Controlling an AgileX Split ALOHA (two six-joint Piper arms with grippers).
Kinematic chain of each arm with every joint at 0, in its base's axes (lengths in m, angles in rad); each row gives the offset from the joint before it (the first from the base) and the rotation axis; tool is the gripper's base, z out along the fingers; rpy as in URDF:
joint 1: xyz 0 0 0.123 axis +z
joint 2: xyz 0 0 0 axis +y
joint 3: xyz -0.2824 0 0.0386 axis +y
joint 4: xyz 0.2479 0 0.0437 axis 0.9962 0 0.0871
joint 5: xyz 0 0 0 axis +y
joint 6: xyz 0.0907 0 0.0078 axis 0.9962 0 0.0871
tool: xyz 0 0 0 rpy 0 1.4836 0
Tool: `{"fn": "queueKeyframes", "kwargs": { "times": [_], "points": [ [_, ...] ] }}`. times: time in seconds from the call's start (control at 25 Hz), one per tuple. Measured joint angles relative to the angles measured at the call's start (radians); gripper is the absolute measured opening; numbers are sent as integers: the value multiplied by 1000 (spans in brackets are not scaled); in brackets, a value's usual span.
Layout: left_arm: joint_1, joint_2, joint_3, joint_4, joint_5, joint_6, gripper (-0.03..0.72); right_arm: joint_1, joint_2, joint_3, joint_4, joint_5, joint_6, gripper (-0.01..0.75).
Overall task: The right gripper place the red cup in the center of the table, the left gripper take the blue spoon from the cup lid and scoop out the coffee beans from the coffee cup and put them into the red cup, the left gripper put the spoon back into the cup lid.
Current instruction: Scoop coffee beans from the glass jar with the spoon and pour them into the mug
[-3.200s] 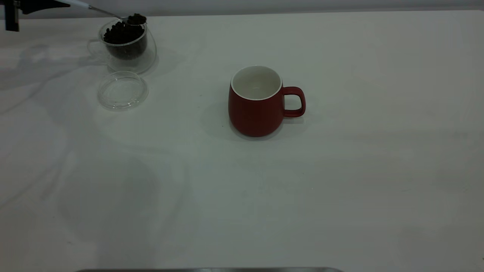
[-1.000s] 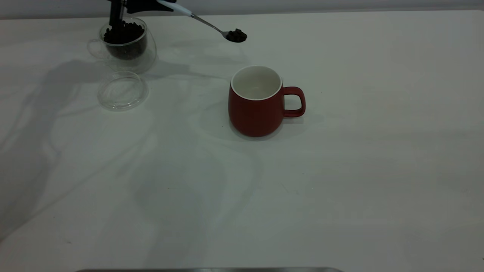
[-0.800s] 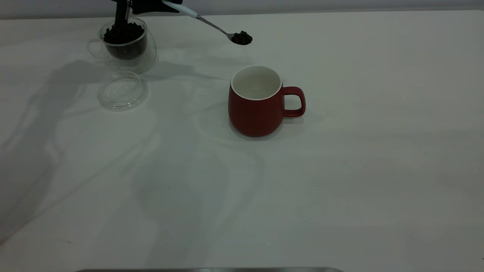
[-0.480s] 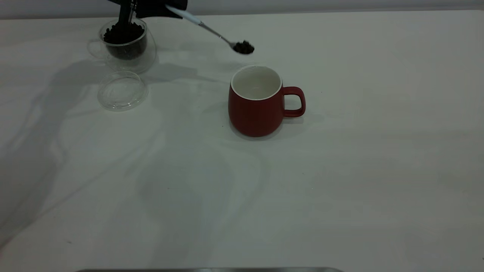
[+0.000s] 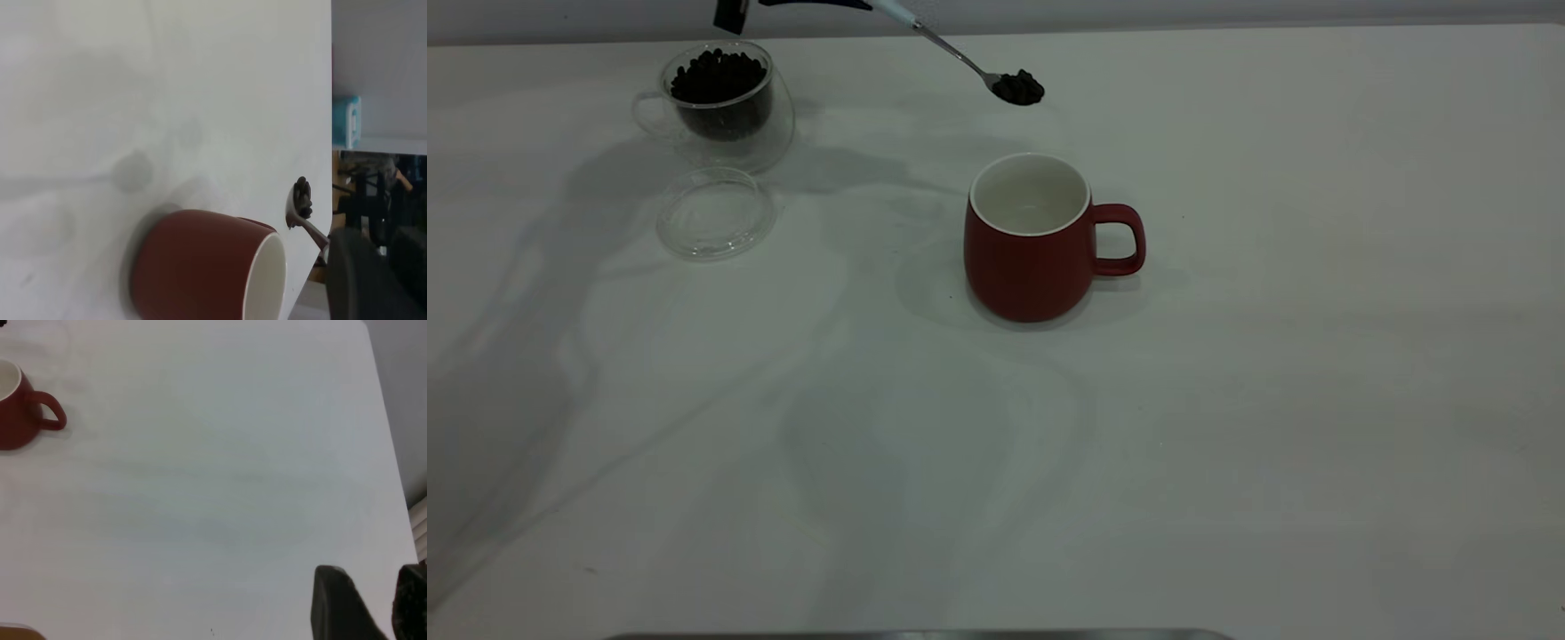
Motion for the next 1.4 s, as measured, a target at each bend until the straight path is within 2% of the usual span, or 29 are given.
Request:
{"fn": "queueKeyframes", "kwargs": {
  "times": [1.4],
  "points": [
    [-56,0,0,34,0,-4,122,0,0,0,0,0,0,239]
  ]
}}
